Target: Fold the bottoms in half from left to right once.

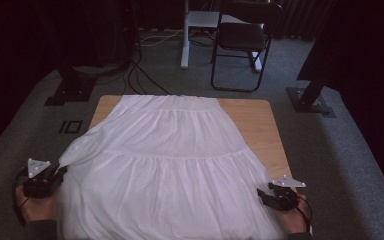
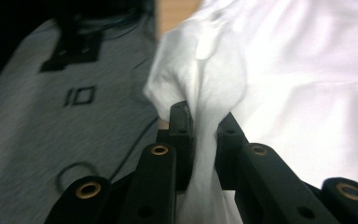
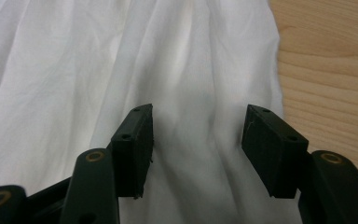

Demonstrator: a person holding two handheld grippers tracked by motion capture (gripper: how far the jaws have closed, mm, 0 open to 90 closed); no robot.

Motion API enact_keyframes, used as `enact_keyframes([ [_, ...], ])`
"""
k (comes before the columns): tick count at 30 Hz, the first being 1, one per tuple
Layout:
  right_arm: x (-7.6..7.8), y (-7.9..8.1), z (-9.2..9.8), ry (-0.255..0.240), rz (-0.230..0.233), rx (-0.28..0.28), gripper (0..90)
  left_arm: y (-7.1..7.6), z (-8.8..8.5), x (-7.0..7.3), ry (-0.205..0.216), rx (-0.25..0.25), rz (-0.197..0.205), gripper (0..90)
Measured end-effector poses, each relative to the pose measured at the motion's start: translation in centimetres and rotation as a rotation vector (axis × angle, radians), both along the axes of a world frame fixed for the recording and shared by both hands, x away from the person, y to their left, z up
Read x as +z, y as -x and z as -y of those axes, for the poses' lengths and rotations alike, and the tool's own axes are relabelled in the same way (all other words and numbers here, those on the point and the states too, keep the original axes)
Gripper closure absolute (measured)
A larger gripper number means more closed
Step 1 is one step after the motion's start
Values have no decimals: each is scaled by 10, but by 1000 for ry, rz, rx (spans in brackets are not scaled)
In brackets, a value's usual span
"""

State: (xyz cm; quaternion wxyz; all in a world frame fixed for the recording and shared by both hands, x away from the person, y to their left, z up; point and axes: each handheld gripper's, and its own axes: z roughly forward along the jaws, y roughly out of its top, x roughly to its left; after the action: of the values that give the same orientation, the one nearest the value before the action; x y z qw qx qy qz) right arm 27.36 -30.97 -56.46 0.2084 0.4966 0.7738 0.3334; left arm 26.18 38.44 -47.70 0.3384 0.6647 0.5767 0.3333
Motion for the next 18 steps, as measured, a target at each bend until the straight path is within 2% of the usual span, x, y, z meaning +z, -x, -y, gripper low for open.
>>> enact_keyframes([
  [4,-1,0,1,-3,9,6,418,4,27,16,22,-109,34,816],
  [5,-1,0,1,-3,9,6,418,4,27,16,22,-109,34,816],
  [6,-1,0,1,-5,14,7,418,4,42,25,34,-171,54,816],
  [10,-2,0,3,-10,22,6,418,2,77,41,12,-293,75,816],
  [11,-2,0,3,-10,22,6,418,2,77,41,12,-293,75,816],
  [12,-2,0,3,-12,23,6,419,0,98,48,10,-358,86,816],
  [18,-3,-1,3,-15,30,-2,419,-19,171,62,39,-583,97,816],
])
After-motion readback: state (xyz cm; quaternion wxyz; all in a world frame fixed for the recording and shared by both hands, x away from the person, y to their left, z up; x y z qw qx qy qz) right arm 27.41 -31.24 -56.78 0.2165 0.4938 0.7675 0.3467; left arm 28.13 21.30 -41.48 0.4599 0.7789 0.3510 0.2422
